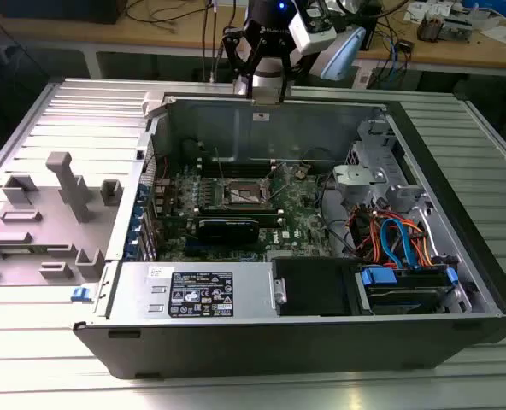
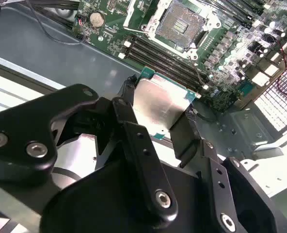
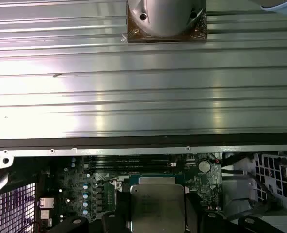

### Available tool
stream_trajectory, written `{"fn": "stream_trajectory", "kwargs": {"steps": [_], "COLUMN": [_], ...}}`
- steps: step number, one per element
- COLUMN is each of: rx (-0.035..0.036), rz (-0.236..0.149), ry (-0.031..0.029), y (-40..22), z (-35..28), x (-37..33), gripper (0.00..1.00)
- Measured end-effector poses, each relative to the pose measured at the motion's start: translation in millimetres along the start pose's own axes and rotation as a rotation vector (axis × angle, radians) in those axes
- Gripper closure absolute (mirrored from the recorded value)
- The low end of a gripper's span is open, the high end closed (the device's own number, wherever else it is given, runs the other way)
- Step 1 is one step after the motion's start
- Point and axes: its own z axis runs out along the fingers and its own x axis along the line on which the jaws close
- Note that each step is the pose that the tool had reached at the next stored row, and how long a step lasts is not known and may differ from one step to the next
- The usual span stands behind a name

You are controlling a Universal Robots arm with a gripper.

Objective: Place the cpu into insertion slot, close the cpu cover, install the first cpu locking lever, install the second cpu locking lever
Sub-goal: 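Place the cpu into insertion slot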

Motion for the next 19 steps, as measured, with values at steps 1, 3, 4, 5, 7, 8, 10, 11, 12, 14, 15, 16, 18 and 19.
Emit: {"fn": "stream_trajectory", "kwargs": {"steps": [1,3,4,5,7,8,10,11,12,14,15,16,18,19], "rx": [-0.0001,-0.0002,-0.0002,-0.0001,-0.0001,-0.0001,-0.0001,-0.0003,-0.0004,-0.0005,-0.0004,-0.0005,-0.0004,-0.0005], "rz": [0.000,0.000,0.000,0.000,0.000,0.000,0.002,0.006,0.014,0.021,0.022,0.022,0.023,0.023], "ry": [0.0000,0.0000,-0.0001,0.0000,0.0000,0.0000,-0.0002,-0.0007,-0.0013,-0.0019,-0.0018,-0.0020,-0.0020,-0.0021], "y": [0.0,-0.1,-0.4,-1.1,-2.8,-3.5,-5.5,-5.9,-6.1,-6.3,-6.4,-6.4,-6.4,-6.4], "z": [0.0,0.1,0.1,-0.1,-0.2,-0.3,-0.4,-0.4,-0.4,-0.4,-0.5,-0.4,-0.4,-0.4], "x": [0.0,0.0,0.0,-0.1,-0.1,-0.1,-0.2,-0.1,-0.1,-0.2,-0.2,-0.2,-0.2,-0.2], "gripper": [0.46,0.46,0.46,0.46,0.46,0.46,0.46,0.46,0.46,0.46,0.46,0.46,0.46,0.46]}}
